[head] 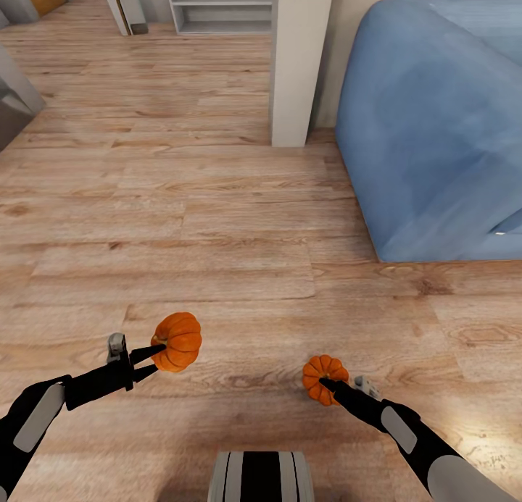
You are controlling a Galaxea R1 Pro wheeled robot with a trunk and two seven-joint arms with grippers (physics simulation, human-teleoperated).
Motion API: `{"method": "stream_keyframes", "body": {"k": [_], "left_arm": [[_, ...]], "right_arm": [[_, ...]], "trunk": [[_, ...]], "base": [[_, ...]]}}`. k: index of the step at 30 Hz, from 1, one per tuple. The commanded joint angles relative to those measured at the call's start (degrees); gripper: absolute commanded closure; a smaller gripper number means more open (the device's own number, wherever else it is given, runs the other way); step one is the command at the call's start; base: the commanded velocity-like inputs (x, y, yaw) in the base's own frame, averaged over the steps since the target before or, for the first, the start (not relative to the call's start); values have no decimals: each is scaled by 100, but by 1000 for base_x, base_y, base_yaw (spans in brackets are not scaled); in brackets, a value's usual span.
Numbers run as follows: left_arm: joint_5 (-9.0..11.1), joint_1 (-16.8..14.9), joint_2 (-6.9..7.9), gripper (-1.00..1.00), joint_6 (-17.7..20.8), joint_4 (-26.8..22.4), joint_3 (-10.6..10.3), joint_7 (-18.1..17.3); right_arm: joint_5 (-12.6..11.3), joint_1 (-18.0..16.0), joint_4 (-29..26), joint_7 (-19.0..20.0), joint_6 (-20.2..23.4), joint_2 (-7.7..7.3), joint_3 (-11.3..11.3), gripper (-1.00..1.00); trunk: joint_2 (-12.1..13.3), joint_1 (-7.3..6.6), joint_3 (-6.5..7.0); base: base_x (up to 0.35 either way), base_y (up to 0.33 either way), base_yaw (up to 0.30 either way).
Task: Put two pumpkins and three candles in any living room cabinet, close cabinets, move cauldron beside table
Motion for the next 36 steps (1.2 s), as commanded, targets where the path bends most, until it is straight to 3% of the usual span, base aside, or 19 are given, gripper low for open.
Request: {"method": "stream_keyframes", "body": {"k": [1,28,29,36], "left_arm": [[1,-2,0,100,24,0,4,-12],[1,-2,0,100,24,0,4,-12],[1,-2,0,100,24,0,4,-12],[1,-2,0,100,24,0,4,-10]], "right_arm": [[-36,-2,-3,2,18,-5,24,-100],[-81,-2,15,-84,-219,-5,6,-100],[-81,-2,15,-85,-219,-5,6,100],[-87,-2,15,-96,-218,-5,6,100]], "trunk": [[-1,-1,-3],[-1,-1,-3],[-1,-1,-3],[-1,-1,-3]], "base": [[0,0,0],[0,0,0],[0,0,0],[0,0,0]]}}
